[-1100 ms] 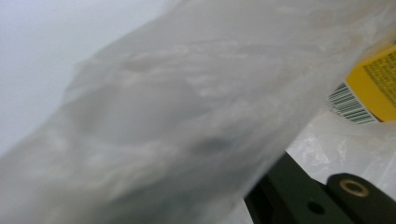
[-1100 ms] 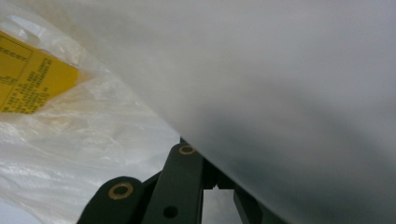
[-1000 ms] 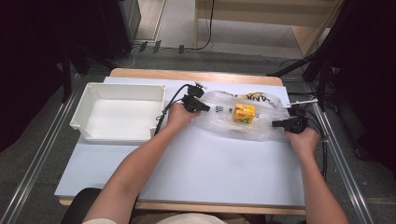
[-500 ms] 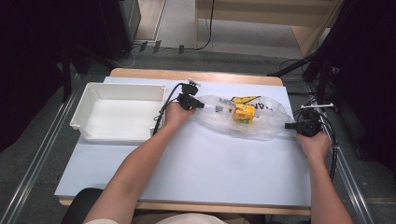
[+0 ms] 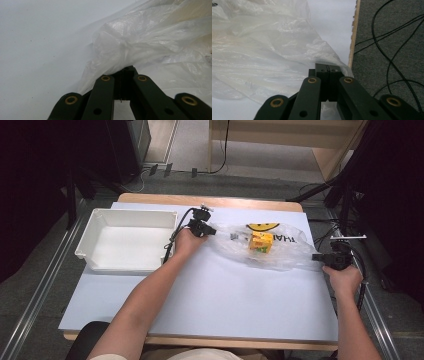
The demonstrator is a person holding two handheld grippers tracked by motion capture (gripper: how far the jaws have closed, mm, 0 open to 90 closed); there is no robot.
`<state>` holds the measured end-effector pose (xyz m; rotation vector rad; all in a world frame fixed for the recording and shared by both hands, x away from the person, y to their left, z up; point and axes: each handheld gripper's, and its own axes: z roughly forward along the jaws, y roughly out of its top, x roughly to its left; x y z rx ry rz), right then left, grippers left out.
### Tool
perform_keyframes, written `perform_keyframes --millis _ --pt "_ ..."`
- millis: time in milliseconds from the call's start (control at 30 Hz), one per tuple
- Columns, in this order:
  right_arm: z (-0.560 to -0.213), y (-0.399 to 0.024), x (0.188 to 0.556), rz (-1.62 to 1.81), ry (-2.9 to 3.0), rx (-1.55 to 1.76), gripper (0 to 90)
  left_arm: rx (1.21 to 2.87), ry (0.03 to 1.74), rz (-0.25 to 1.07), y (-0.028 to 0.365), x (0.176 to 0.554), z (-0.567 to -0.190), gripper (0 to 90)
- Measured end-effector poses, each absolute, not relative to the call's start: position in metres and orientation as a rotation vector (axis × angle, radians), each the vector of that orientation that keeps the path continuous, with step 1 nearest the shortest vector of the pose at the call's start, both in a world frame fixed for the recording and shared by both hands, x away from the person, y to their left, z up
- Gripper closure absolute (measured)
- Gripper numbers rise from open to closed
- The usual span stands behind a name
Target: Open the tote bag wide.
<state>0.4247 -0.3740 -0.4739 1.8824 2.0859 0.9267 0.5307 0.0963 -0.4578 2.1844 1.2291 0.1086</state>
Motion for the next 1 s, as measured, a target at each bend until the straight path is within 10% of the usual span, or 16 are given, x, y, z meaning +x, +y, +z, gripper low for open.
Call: perform_keyframes --millis 1000 --pt "-0.392 -0.303 0.421 1.171 2.261 1.467 90.0 2.184 0.961 0.020 0.057 0.489 -0.389 90.0"
